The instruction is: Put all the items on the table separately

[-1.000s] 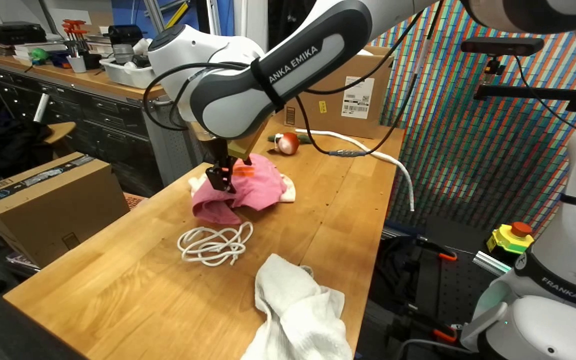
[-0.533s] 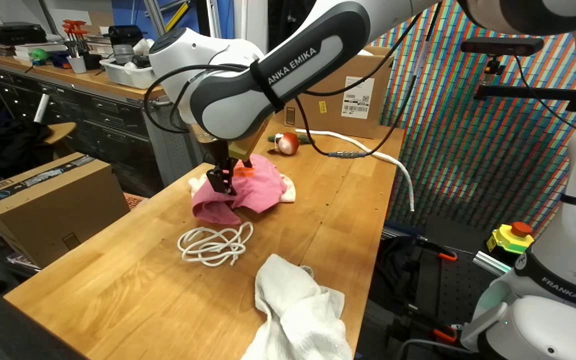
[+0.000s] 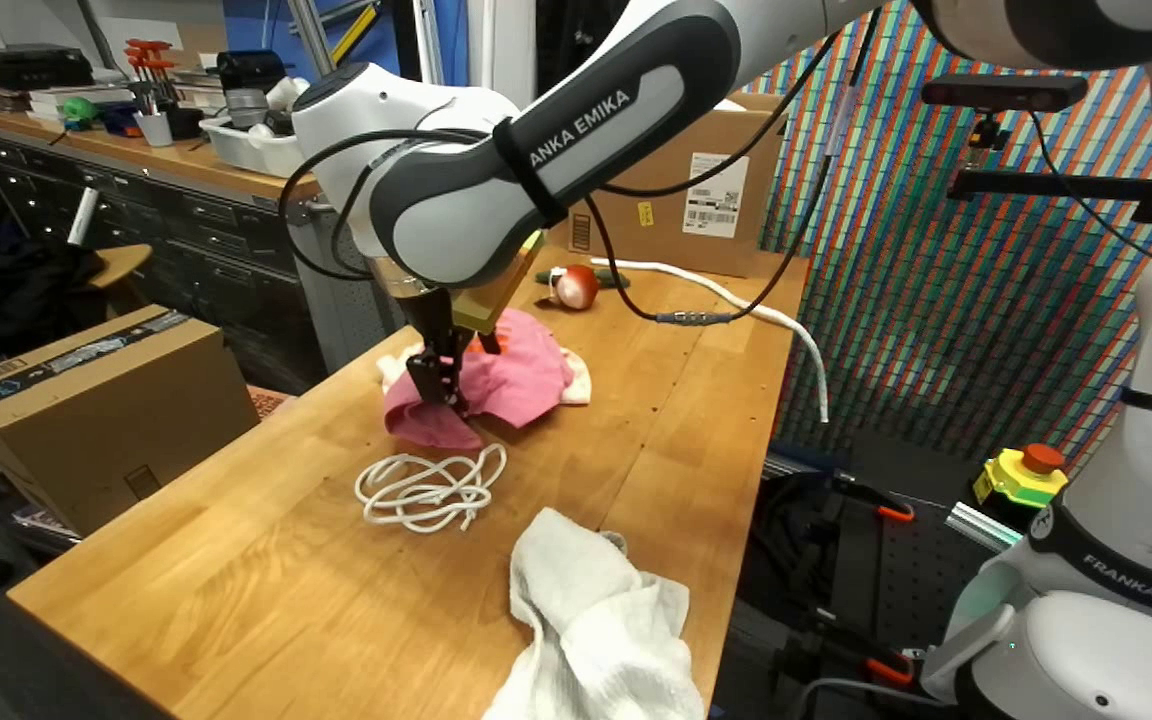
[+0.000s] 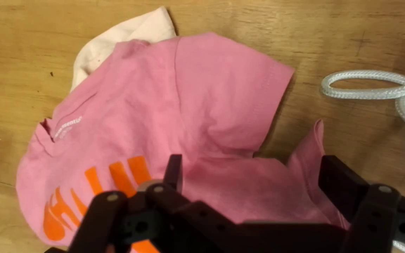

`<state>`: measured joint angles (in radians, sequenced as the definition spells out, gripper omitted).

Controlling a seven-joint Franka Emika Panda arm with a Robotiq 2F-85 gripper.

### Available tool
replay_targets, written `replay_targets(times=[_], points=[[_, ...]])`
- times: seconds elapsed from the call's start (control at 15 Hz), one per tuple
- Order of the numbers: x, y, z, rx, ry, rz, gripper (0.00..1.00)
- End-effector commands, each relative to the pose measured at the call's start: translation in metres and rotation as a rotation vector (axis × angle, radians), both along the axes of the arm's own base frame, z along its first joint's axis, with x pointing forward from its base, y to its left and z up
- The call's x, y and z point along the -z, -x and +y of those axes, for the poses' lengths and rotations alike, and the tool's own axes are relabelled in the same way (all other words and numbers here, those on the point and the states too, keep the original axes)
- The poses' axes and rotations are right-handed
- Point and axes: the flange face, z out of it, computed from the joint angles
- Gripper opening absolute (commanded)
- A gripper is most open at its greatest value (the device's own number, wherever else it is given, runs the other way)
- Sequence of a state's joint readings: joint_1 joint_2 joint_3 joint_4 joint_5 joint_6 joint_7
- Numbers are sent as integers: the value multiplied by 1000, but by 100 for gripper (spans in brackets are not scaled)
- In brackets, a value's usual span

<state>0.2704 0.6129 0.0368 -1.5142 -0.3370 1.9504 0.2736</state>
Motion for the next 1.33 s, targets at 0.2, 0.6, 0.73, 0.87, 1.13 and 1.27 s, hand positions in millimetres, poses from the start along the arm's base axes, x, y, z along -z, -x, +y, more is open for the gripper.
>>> replay_targets(times=[0.2,0.6,0.73,0.87,1.13,1.27], points=[[7,-7,-9,-7,14,-1,100],[11,-13,-22,11,22,-14,100],[10,-15,-27,18,20,-19,100],[10,-17,-32,26,16,-28,97],[13,-23,-40,43,2,-42,65],[15,-25,-43,54,-6,-44,47]])
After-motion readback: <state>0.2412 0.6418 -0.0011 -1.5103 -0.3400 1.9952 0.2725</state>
